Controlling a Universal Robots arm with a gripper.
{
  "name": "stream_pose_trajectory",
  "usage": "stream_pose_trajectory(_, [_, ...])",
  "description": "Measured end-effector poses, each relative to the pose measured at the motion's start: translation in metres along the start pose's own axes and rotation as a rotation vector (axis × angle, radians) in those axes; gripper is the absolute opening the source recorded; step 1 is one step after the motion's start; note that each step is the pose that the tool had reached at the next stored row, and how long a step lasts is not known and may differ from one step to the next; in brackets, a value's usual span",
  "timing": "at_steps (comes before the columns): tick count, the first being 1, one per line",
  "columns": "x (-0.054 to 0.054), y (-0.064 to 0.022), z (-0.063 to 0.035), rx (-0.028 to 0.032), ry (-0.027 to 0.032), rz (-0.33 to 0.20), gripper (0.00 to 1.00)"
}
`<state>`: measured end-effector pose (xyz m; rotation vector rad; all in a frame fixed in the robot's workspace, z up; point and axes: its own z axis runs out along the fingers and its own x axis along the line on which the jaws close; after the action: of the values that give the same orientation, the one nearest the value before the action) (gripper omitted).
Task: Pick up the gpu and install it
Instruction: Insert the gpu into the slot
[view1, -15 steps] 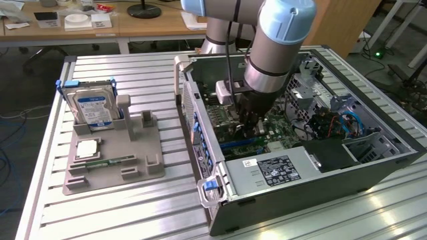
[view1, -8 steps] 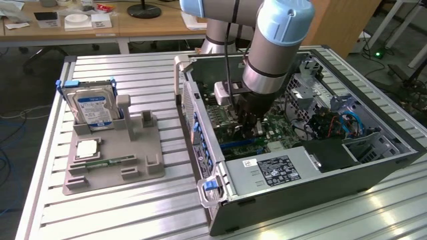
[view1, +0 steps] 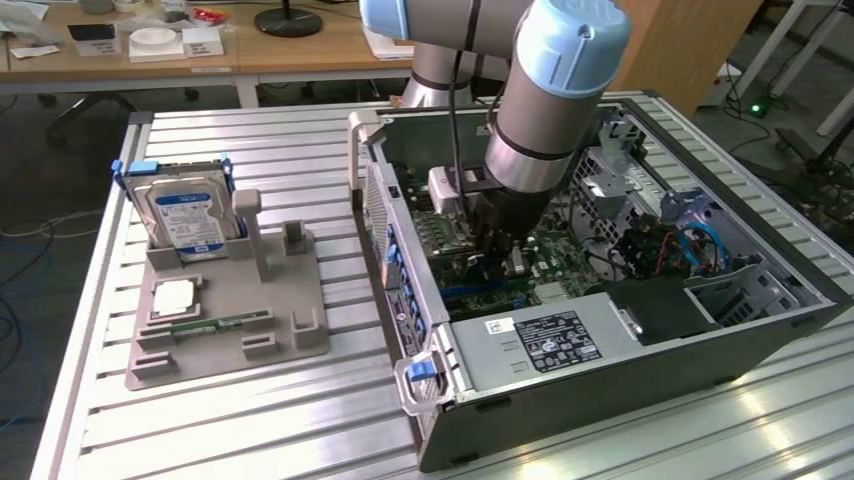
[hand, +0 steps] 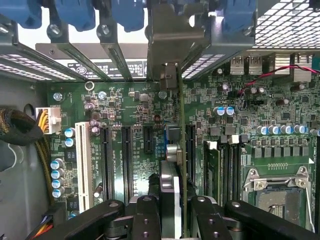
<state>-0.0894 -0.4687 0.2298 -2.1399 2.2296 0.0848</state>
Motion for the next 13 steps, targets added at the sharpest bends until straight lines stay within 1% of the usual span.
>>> stream_pose_trajectory(8, [0.0001,-0.0001,0.0,-0.0003,0.0,0.0,0.29])
stream_pose_trajectory(13, [-0.0002,-0.0041,-0.0015,-0.0046,0.0001,0.0,0.29])
